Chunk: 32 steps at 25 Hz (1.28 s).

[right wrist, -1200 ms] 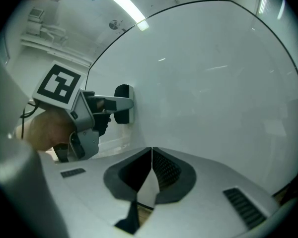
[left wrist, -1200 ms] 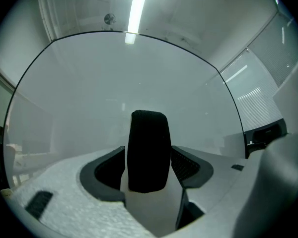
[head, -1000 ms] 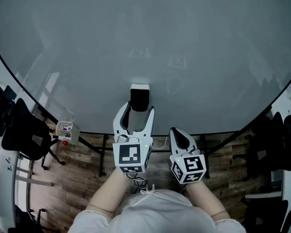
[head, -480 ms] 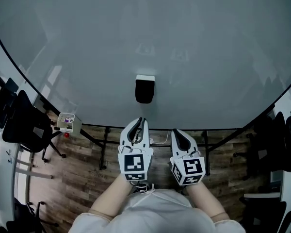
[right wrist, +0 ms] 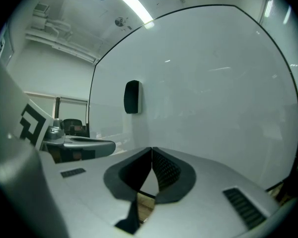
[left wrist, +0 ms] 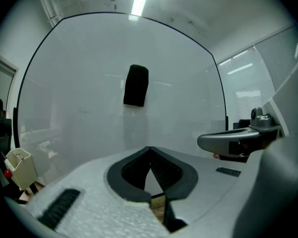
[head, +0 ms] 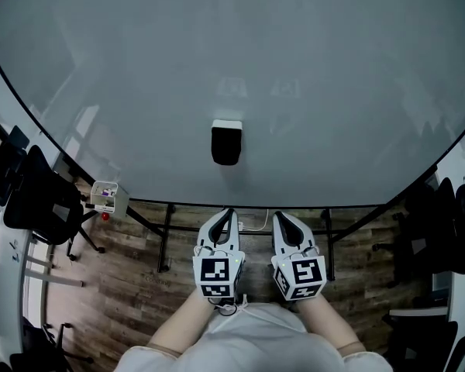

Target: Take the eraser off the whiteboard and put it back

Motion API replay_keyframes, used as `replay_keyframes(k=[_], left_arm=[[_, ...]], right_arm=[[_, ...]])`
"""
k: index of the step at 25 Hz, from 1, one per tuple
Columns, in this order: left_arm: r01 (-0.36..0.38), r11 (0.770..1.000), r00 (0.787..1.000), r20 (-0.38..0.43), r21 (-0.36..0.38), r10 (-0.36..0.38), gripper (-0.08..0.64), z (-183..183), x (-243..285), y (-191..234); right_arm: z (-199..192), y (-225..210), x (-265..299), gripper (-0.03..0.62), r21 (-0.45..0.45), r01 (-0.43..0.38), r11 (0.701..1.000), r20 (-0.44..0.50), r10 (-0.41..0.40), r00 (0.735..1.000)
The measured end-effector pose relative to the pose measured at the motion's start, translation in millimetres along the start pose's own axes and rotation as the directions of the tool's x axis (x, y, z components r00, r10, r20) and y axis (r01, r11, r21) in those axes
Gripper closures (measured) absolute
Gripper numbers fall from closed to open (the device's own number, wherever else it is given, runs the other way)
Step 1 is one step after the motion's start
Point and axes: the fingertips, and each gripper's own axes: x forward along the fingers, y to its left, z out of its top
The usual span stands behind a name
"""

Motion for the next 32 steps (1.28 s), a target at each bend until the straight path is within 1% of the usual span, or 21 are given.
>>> replay_keyframes(k=[3,7,14,18,25,32], left_arm=[[0.003,1.000,1.000,0.012,0.005,-0.003,0.543,8,0,-5],[0.025,0.999,0.999,0.040,0.020,-0.026,0.543,11,2,-11],[0.031,0.999,0.999,0.038,0.043,-0.033,0.543,13,6,-15],[0.028,0.999,0.999,0.032,0.044,-0.029,0.543,15,8,-13],[0.035,0.998,0.999,0.032,0.045,-0.037,0.543,16,10,-15],[0.060,0.997,0.997,0.050,0.050,-0.062,0.543,21,11,-22]], right_arm=[[5,-2,-3,0.566,-0.028,0.009,1.000,0.017,-0.009,1.000],[7,0,-2,0.566,-0.068,0.001,0.998,0.015,0.000,1.000],[9,0,3,0.566,-0.077,-0.015,0.997,0.018,0.017,1.000],[9,2,6,0.566,-0.096,-0.022,0.995,0.018,0.024,1.000],[6,-6,6,0.566,-0.101,0.002,0.995,0.008,-0.001,1.000],[7,-7,4,0.566,-0.098,-0.001,0.995,0.015,0.002,1.000]])
